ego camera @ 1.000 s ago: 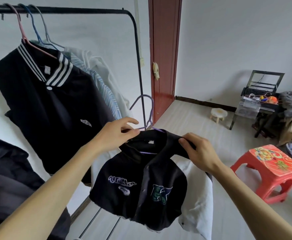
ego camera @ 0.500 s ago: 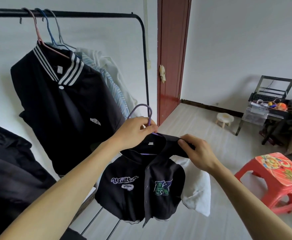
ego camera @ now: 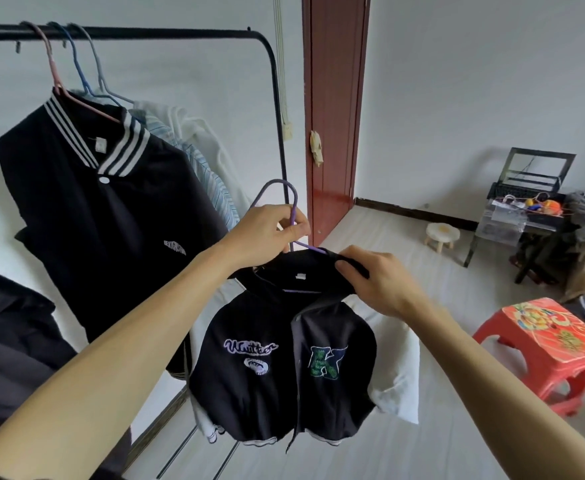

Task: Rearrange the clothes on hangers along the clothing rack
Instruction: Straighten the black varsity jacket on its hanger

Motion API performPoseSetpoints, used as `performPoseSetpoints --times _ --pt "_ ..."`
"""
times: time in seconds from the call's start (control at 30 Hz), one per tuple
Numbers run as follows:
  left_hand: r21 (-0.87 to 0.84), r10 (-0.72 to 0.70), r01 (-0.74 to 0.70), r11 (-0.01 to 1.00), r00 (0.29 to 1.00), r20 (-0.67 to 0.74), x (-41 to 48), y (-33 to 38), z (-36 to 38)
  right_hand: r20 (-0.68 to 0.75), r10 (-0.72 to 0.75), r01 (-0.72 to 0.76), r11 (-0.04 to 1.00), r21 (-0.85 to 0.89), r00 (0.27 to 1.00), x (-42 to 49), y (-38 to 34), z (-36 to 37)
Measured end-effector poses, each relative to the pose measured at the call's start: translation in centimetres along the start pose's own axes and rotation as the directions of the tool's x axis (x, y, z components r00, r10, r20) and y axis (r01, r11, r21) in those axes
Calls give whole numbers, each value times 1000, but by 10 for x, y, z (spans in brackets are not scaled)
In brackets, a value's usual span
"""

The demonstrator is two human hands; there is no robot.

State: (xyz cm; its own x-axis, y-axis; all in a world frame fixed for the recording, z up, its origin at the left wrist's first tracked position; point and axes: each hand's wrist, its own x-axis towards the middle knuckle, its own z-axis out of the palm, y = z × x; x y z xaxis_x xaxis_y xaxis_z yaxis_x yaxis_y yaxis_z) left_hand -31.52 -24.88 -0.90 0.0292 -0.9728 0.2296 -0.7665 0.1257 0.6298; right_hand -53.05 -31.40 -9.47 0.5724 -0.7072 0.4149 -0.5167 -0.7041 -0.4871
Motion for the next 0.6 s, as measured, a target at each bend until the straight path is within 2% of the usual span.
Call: performPoseSetpoints --times 0.27,0.37,0.43,0.5,0.6 --pt "30 -55 55 998 998 -4 -17 -1 -25 139 -57 61 998 -28 989 6 -9 -9" --pt "36 -75 76 996 996 -38 -25 -3 -42 360 -18 -64 975 213 933 14 -25 -11" --pt "20 -98 100 995 991 -88 -31 -6 -56 507 -63 -193 879 436 859 24 -41 -10" --pt "23 -124 130 991 975 -183 -39 -11 -71 549 -108 -274 778 565 829 38 -60 -6" --pt "79 -186 222 972 927 -326 -57 -24 -96 522 -150 -273 713 646 840 57 -95 5"
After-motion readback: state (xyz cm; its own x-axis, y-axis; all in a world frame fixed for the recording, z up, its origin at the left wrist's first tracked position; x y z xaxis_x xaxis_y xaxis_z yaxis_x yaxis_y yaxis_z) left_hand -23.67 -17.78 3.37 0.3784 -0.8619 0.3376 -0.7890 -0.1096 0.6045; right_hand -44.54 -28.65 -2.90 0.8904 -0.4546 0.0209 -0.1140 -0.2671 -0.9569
